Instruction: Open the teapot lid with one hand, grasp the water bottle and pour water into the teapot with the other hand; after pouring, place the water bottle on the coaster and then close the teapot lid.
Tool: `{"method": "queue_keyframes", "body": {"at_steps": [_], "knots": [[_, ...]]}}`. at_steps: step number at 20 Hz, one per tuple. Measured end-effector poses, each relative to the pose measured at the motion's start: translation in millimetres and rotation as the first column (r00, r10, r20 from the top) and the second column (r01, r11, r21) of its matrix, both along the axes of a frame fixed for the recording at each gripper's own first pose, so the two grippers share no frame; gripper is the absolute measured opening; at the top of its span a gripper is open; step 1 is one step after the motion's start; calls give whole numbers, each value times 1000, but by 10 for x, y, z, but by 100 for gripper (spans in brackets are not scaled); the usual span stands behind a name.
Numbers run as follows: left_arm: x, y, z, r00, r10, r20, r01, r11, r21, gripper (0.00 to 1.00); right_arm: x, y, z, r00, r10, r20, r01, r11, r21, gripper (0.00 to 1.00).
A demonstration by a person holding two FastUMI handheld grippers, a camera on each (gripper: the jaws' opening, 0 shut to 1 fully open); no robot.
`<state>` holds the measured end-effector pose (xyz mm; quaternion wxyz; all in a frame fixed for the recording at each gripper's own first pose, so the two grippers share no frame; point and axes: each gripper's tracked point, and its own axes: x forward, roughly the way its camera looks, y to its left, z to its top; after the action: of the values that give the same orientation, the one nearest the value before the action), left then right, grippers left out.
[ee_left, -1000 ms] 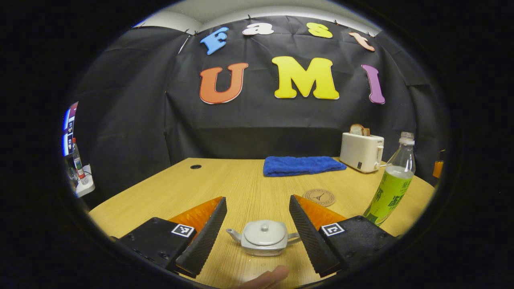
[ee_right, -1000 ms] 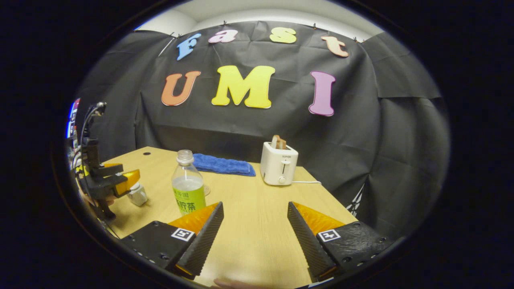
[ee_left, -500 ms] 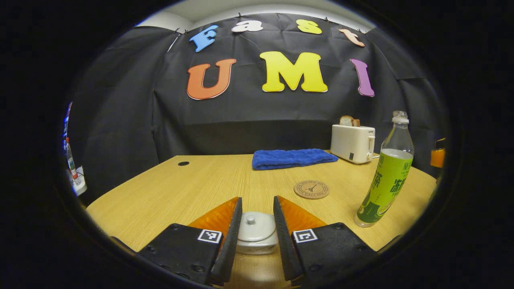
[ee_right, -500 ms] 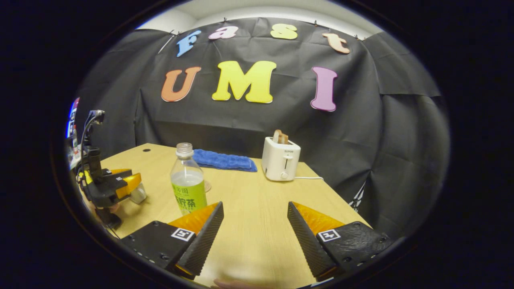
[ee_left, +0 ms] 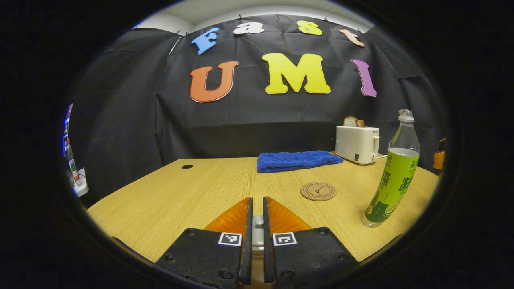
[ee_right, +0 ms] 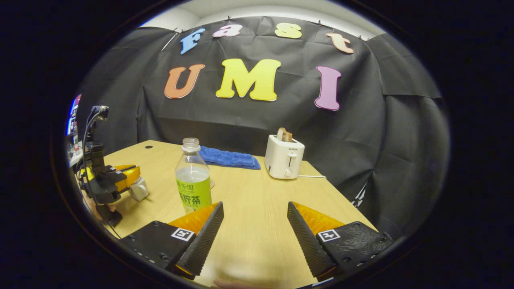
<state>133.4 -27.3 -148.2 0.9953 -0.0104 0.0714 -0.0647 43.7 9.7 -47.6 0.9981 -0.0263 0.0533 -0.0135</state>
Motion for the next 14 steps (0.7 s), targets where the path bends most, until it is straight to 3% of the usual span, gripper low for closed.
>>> {"method": "queue_keyframes", "body": {"at_steps": [1,5,14], "knots": [[13,-4,5,1000,0,2,0,1000,0,8,2,-16,-2,1000,-6,-1,6,1000,1,95],[11,24,38,1000,5,1,-5,1000,-27,4,24,-19,-19,1000,-6,-6,6,1000,0,95],[-94,84,462,999,17,28,-14,997,-78,4,18,41,-3,1000,11,10,-11,1000,9,95]]}}
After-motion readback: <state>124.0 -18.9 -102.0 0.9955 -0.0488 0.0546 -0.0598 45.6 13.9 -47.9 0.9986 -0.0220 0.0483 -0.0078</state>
